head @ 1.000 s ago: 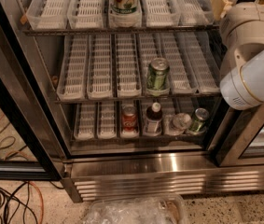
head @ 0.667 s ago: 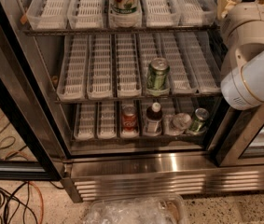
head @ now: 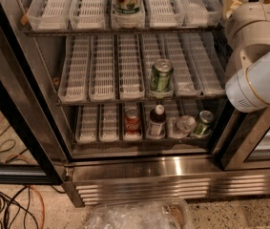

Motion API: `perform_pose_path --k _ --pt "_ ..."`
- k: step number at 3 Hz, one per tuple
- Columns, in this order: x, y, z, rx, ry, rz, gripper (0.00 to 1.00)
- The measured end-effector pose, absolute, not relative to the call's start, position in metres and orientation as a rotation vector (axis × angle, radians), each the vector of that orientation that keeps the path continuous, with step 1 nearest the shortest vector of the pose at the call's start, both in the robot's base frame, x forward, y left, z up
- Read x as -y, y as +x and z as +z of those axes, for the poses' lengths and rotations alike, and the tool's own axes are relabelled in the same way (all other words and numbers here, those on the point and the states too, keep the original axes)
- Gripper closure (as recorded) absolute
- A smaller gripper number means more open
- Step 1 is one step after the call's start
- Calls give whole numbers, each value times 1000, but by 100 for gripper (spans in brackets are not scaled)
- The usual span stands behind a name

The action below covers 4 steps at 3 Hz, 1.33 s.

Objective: Pick pepsi can from top shelf of fridge

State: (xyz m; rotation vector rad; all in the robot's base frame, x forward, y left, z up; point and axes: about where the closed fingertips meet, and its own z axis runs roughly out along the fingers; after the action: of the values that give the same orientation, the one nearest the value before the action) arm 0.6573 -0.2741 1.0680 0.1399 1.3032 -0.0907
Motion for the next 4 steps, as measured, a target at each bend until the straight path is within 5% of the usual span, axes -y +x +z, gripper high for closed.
perform_pose_path --k 4 --pt "262 648 1087 -1216 66 -96 100"
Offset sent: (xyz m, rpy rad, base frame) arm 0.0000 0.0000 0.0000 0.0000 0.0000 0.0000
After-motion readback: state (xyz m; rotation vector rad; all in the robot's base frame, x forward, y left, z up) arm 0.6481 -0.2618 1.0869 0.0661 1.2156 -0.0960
